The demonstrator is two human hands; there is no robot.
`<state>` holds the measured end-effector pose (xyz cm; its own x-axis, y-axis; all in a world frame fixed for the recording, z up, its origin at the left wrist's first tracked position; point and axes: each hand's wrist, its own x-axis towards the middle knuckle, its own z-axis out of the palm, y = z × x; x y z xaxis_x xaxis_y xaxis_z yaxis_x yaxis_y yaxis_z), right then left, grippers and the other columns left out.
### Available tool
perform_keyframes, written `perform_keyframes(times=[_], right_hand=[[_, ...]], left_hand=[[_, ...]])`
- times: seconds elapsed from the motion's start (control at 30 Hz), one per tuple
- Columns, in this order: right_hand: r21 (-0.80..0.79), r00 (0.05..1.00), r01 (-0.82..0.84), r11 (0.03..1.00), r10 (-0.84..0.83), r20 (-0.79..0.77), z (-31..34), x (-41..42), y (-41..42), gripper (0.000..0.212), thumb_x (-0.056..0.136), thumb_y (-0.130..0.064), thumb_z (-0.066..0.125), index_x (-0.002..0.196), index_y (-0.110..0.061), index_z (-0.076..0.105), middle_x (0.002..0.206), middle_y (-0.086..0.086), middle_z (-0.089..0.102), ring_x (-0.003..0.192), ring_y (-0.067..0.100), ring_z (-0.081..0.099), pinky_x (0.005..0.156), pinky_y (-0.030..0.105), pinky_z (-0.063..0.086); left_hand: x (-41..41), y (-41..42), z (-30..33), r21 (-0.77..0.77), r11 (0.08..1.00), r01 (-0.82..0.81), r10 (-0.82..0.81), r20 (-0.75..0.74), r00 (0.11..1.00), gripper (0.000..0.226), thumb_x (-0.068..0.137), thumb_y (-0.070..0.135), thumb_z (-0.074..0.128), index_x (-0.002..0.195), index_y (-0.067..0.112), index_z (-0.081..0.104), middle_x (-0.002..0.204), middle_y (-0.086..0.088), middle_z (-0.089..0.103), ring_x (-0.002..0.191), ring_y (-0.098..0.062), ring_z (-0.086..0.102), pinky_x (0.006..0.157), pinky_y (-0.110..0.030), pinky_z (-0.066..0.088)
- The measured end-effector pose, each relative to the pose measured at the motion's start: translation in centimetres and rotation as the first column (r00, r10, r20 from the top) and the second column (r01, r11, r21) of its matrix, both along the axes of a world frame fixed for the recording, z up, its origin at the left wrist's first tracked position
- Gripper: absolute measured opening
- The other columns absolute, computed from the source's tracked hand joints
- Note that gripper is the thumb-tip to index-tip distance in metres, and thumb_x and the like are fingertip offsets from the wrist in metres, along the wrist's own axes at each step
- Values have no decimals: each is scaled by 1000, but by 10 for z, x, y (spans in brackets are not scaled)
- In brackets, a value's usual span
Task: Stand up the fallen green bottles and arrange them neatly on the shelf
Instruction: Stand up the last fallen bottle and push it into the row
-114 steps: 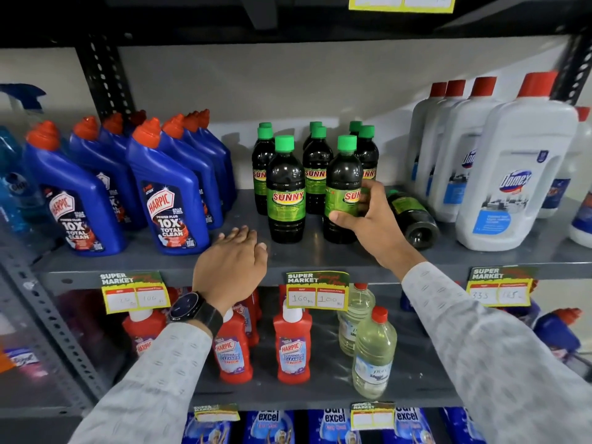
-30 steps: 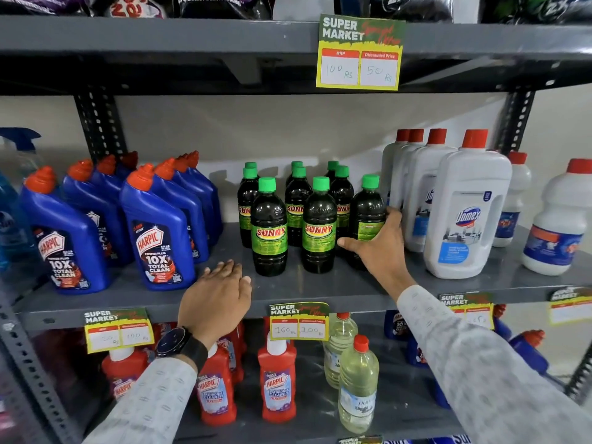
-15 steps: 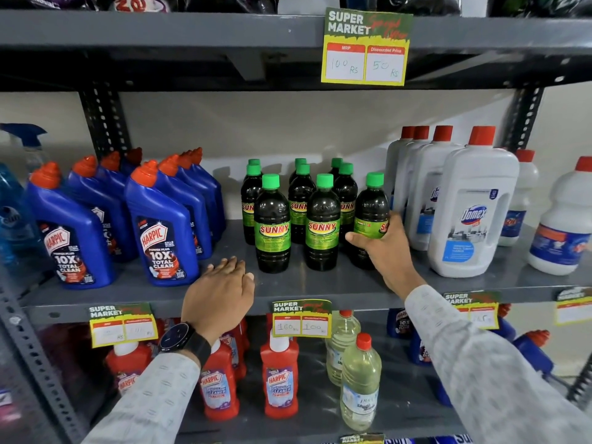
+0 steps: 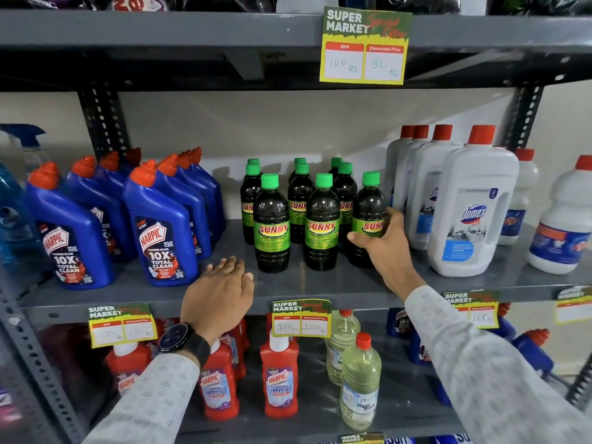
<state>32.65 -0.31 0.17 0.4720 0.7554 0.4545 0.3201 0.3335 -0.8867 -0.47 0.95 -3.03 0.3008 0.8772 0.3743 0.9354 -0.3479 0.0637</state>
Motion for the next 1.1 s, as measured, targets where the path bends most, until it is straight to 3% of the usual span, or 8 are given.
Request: perform_keyframes(times=[0.13,0.3,0.37,0.57,0.8,0.87,0.97,1.1], right_hand=[[-5,999,25,1000,-25,31,-2,3,1,83,75,-7,84,144,-24,40,115,-10,68,105,6,66,95,34,53],[22,984,122,992,-124,130,-1,-5,-4,82,70,-22,95,128,-33,38,109,-27,59,95,-18,59,79,10,43],[26,978,150,988,-152,143,0,-5,-6,83,69,-25,97,125,-34,36,108,-28,57,93,-19,58,76,8,40],[33,968,168,985,-171,186,1,-7,-10,82,71,-27,96,128,-29,37,122,-5,60,104,12,62,88,26,47],[46,949,193,980,-198,247,7,-16,-27,87,74,-34,93,142,-19,41,132,-2,57,119,15,57,101,37,48],[174,886,286,942,-329,325,7,-24,-39,76,81,-32,85,144,-15,45,134,4,56,124,20,53,104,40,47],[383,804,269,883,-425,416,7,-47,-50,49,89,-15,75,134,-11,56,121,4,59,107,20,60,91,46,56],[81,834,199,977,-212,509,13,-85,-41,55,86,-28,82,133,-17,58,117,-6,64,105,15,64,94,42,56]], left_hand=[[0,0,1,-8,1000,1,-1,5,1000,59,106,39,19,156,14,38,165,-5,35,153,-17,30,127,-37,17],[1,-1,1,-9,1000,8,-8,8,1000,59,106,39,19,156,13,37,165,-5,34,154,-17,29,128,-37,16],[0,-1,1,-10,1000,9,-9,16,1000,59,106,40,19,156,13,37,166,-5,33,154,-17,29,128,-37,16],[0,-1,1,-5,1000,17,-17,15,1000,59,106,40,18,157,13,36,166,-5,33,154,-16,29,128,-37,17],[1,-7,6,12,1000,21,-21,63,998,58,106,41,23,156,14,38,165,-4,35,153,-17,31,127,-36,19],[2,-11,12,-11,1000,18,-16,144,989,58,105,45,30,156,18,38,165,-2,36,151,-22,35,122,-39,28],[1,-10,25,-57,998,27,-2,401,916,65,98,56,45,157,28,35,160,-1,44,142,-29,47,108,-44,43],[13,2,45,-171,947,271,-72,710,701,93,80,58,74,158,36,28,157,0,48,140,-18,49,117,-44,40]])
